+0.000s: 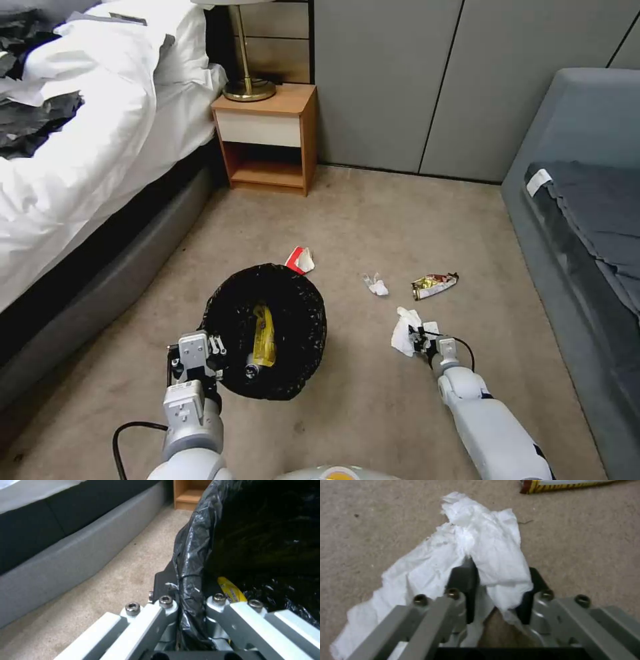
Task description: Pick up the trash bin, then pick up the garbage from the floor and place it into the trash bin.
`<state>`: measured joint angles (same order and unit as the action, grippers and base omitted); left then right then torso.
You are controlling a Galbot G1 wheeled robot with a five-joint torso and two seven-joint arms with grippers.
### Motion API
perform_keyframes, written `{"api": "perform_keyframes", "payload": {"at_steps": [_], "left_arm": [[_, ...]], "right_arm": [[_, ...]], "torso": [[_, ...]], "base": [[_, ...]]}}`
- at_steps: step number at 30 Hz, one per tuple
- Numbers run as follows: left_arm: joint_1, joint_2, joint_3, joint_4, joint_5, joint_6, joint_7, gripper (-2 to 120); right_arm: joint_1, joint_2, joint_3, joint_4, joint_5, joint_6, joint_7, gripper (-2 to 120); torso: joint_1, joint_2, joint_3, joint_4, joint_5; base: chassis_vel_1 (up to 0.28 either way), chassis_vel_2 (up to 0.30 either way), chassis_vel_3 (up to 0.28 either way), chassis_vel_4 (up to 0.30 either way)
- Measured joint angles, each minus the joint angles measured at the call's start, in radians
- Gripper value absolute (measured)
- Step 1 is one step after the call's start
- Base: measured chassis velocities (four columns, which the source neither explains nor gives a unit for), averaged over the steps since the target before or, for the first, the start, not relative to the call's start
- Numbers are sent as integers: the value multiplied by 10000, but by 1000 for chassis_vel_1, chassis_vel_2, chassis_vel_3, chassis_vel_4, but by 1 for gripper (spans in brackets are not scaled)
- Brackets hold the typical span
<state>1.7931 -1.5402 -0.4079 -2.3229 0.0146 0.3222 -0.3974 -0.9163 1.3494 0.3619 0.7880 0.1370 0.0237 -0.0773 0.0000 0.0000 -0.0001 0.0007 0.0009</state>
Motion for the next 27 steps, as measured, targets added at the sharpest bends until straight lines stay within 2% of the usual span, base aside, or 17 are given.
{"api": "perform_keyframes", "payload": {"at_steps": [1, 5, 7, 17, 19, 20, 21, 22, 23, 24, 25, 27], "left_arm": [[0, 0, 0, 0, 0, 0, 0, 3], [-26, 3, 14, 11, 5, 16, 0, 3], [-24, 7, 15, 12, 5, 17, 1, 3], [-7, 31, 74, 12, 4, 16, 1, 3], [-23, 29, 128, 33, 4, 6, 12, 3], [-23, 29, 128, 33, 4, 6, 12, 3], [-26, 60, 161, 39, -15, 3, 13, 3], [-25, 67, 164, 40, -17, 3, 13, 3], [-26, 139, 173, 41, -30, 4, 11, 3], [-26, 139, 173, 41, -30, 4, 11, 3], [-30, 184, 189, 43, -38, 4, 14, 3], [-24, 234, 225, 42, -35, 4, 53, 3]], "right_arm": [[0, 0, 0, 0, 0, 0, 0, 22], [-79, 0, 17, 27, 7, 60, 69, 4], [-101, -1, 26, 42, 7, 78, 94, 0], [-418, -119, 43, 709, 62, 84, 333, 0], [-705, -202, 43, 1491, 74, -113, 459, 0], [-705, -202, 43, 1491, 74, -113, 459, 0], [-1168, -371, 43, 2713, 70, -529, 553, 0], [-1215, -387, 43, 2845, 71, -554, 560, 0], [-1762, -564, 42, 4581, 258, -676, 610, 0], [-1762, -564, 42, 4581, 258, -676, 610, 0], [-2134, -649, 32, 5824, 529, -585, 638, 0], [-2652, -771, -29, 8044, 1021, 185, 459, 0]], "torso": [[0, 0, 0, 0, 0], [0, 0, 1, -2, -9], [0, 0, 1, -3, -8], [0, -1, 2, -18, -14], [0, -1, 2, -13, -10], [0, -1, 2, -13, -10], [1, -1, 2, -12, -10], [1, -1, 2, -12, -10], [0, -1, 1, -11, -11], [0, -1, 1, -11, -11], [0, -1, 1, -8, -11], [0, -1, 2, -10, -6]], "base": [[0, 0, 0, 0], [0, 0, 0, 0], [0, 0, 0, 0], [0, 0, 0, 0], [0, 0, 0, 0], [0, 0, 0, 0], [0, 0, 0, 0], [0, 0, 0, 0], [0, 0, 0, 0], [0, 0, 0, 0], [0, 0, 0, 0], [0, 0, 0, 0]]}}
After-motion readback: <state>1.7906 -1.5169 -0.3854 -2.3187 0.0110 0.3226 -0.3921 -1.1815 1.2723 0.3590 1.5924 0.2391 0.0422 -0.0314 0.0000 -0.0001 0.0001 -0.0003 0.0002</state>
